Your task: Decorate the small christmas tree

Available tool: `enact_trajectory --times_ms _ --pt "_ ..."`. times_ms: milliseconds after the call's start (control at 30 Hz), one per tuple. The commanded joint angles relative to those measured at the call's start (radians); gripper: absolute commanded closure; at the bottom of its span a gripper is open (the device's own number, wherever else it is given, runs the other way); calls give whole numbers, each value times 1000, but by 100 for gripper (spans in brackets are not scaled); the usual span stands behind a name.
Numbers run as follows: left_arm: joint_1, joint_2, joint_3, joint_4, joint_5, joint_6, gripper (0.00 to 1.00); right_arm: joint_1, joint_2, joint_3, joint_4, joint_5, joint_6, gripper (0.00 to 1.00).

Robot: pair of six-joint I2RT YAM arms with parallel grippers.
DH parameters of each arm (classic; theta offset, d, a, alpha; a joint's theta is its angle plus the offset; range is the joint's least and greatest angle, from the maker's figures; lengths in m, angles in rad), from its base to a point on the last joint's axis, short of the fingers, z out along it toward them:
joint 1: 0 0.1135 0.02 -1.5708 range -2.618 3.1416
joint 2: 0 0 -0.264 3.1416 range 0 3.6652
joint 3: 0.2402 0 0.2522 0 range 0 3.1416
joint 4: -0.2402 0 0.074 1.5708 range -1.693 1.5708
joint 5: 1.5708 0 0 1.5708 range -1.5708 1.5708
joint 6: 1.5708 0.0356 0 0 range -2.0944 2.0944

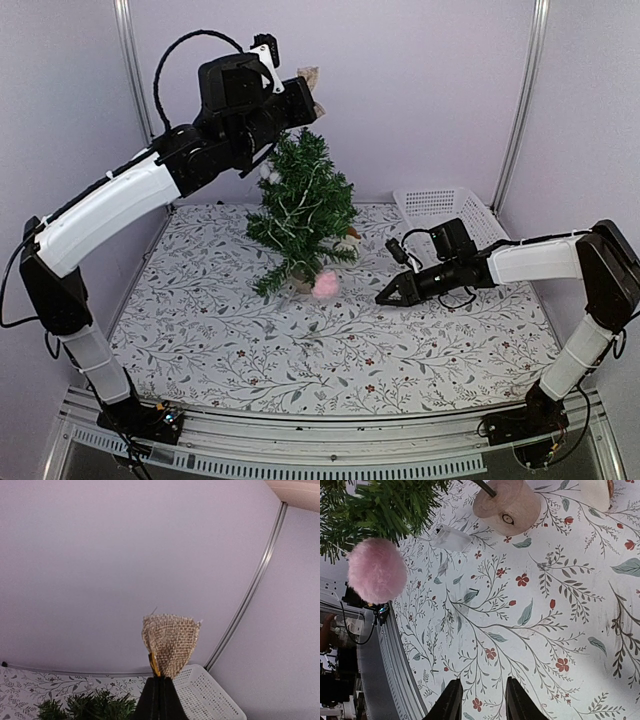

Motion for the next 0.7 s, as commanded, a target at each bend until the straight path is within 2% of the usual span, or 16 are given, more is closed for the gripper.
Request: enact_trajectory --times_ms 0,233,433,667 --pt "-28 -28 -9 -60 -121 -116 100 -6 -6 33 15 10 5 67" --pt "-29 -20 -8 -135 -188 -201 100 -6 7 42 14 2 -2 66" --pt "-7 -13 -10 -151 -138 -262 98 -6 8 41 14 3 -1 66" --pt "2 1 4 -174 -164 -268 95 -6 5 38 14 3 -1 65"
